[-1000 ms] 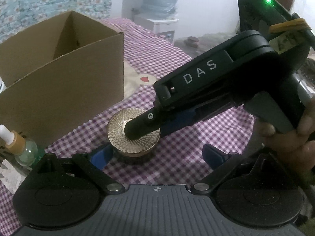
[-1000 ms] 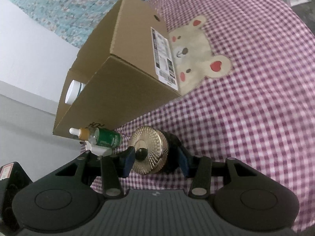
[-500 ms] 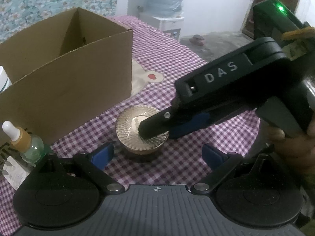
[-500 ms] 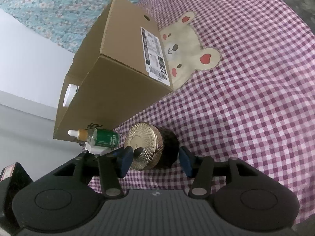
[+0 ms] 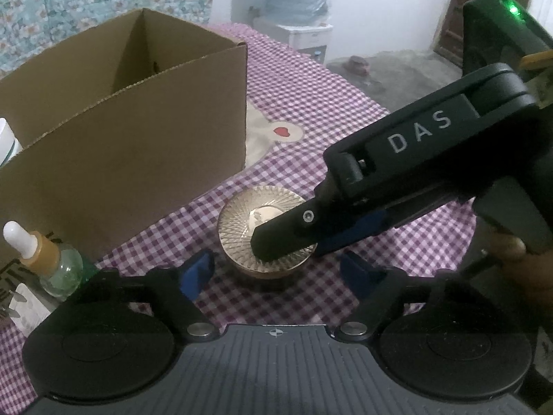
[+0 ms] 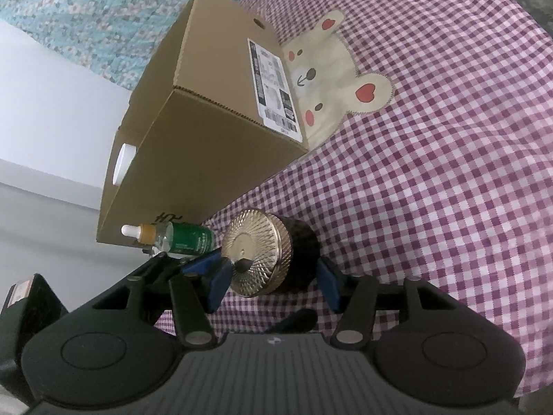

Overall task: Organize rigid objects
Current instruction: 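Lift the gold-lidded jar with the right gripper and carry it over the box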

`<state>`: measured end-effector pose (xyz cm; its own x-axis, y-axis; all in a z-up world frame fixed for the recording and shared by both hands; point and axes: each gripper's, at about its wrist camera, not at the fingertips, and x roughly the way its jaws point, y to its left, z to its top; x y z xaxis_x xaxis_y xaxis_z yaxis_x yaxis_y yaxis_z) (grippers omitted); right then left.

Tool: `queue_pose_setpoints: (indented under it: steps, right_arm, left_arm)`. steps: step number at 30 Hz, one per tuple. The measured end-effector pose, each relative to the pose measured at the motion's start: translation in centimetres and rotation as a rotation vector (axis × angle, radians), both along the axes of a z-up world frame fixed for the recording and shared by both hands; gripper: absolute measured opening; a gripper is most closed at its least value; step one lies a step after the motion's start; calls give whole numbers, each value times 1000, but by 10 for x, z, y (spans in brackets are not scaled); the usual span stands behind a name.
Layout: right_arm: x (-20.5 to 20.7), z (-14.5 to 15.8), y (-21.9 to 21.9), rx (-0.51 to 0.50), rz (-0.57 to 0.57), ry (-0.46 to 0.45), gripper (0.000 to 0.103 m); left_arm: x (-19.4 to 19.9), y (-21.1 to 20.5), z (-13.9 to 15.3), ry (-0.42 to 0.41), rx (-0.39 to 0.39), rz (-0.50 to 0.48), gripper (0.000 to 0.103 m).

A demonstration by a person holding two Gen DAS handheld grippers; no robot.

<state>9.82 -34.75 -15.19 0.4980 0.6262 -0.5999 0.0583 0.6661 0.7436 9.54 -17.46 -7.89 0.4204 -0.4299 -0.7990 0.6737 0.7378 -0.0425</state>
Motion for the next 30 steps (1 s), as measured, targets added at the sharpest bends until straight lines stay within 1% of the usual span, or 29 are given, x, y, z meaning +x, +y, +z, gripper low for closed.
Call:
queue_pose_setpoints:
  steps: [2, 5, 6, 14, 19, 21, 24, 30]
  right_arm:
    - [1, 0, 1, 0, 2, -1, 58]
    - [1, 0, 3, 0, 4, -2, 58]
    - [1, 1, 3, -1, 5, -2, 58]
    - [1, -1, -6, 19, -19, -10, 58]
    - [4, -3, -7, 22, -24, -15, 57]
    - [5, -3, -7, 21, -25, -19, 57]
    - [8, -3, -5, 22, -28, -27, 57]
    - [7, 5, 1, -15, -21, -43, 53]
  left_arm:
    - [1, -1, -1, -3, 6, 1, 72]
    - [3, -2, -2, -3, 15, 4, 63]
    - [4, -2, -2, 1, 15, 6, 62]
    - [11, -5, -5, 8, 19, 19, 61]
    - [17, -3, -6, 9, 5, 34, 61]
    - [19, -3, -6, 13, -6, 37, 58]
    - [20, -4, -6, 0, -5, 38, 57]
    - [14, 2, -1, -2, -31, 58, 56]
